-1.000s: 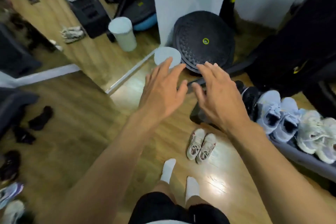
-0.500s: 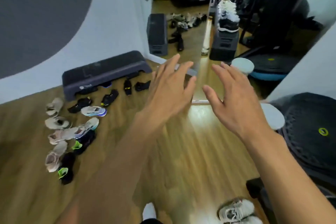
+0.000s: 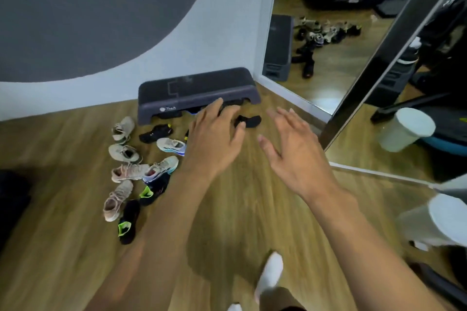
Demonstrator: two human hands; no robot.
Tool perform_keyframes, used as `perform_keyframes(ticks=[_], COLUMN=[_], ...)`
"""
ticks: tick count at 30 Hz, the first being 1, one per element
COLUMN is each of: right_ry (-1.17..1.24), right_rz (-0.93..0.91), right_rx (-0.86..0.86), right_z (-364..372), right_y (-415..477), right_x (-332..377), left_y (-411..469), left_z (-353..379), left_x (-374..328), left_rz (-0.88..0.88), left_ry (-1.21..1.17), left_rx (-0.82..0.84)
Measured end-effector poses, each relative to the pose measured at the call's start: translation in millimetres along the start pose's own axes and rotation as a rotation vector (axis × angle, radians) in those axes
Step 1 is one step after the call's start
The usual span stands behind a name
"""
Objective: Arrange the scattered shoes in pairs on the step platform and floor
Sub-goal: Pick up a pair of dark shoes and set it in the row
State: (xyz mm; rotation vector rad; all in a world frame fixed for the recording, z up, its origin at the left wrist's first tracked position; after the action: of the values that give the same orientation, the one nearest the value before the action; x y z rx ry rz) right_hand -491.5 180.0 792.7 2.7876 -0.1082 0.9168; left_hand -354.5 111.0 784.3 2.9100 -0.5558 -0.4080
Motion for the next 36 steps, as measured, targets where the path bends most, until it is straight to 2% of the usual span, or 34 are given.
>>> perform_keyframes(ticks=[7, 14, 20, 29, 36], right_ry=[0.071, 0.188, 0.195, 0.232, 0.315], right_rz=[0.033, 0.140, 0.227, 0.420, 0.598], right_rx=[0.088, 0.219, 0.356, 0.295, 0.313], right_z=[63.7, 133.3, 206.7, 346.0, 501.6], right_y=[133.2, 262.9, 349.5, 489.2, 549.3], right_x=[-30.1, -74.2, -115.5, -218.8, -359.3], left_y=[113.1, 238.7, 316.8, 466.6, 522.6], left_z=[72.7, 148.4, 225.3, 398.2, 594.6], left_x=[54.6, 96.4, 148.6, 219.1, 282.9], left_rz=[-0.122, -0.217, -0.306, -0.237, -0.376], left_ry=[-0.048, -0.134, -0.218, -0.169, -0.208], left_rx=[0.128, 0.252, 0.378, 0.527, 0.629])
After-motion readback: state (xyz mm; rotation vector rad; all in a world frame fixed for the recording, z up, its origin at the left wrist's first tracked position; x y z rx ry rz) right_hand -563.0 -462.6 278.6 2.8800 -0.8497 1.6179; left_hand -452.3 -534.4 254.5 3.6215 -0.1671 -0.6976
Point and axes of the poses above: each hand's wrist, its own y-axis towards the middle knuckle, its own z-axis out of the palm, x = y × z, the point moved 6 cm from there along y, towards the middle knuckle, and after that the axes turned 14 degrees about y, right-handed, at the moved point
